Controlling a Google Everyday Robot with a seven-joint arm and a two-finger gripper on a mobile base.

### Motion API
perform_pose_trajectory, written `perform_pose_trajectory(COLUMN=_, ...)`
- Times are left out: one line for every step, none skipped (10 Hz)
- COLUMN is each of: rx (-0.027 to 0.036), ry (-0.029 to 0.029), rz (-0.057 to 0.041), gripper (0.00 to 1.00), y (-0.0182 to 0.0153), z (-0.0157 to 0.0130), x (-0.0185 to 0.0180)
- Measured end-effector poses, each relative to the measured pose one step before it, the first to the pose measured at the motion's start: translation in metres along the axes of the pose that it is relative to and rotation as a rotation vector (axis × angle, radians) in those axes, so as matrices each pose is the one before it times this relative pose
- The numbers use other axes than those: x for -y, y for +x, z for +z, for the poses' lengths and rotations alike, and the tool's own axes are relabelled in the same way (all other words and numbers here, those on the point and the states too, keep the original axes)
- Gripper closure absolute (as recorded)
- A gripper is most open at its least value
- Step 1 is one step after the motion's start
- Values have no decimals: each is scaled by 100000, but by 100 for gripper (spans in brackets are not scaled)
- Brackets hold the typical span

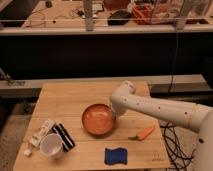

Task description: Drag the ceramic bowl in a circle

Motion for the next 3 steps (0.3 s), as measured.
perform_pose_trajectory(rx=-550, ry=-171, rz=1630, gripper=100, y=2213, z=413, x=-725)
perform_pose_trajectory(rx=23, ry=-539, rz=2773, gripper=100, y=2029, z=399, x=-1244)
perform_pose_trajectory(rx=-6, ry=-826, rz=2772, gripper=100, y=1259, z=169, x=-1327)
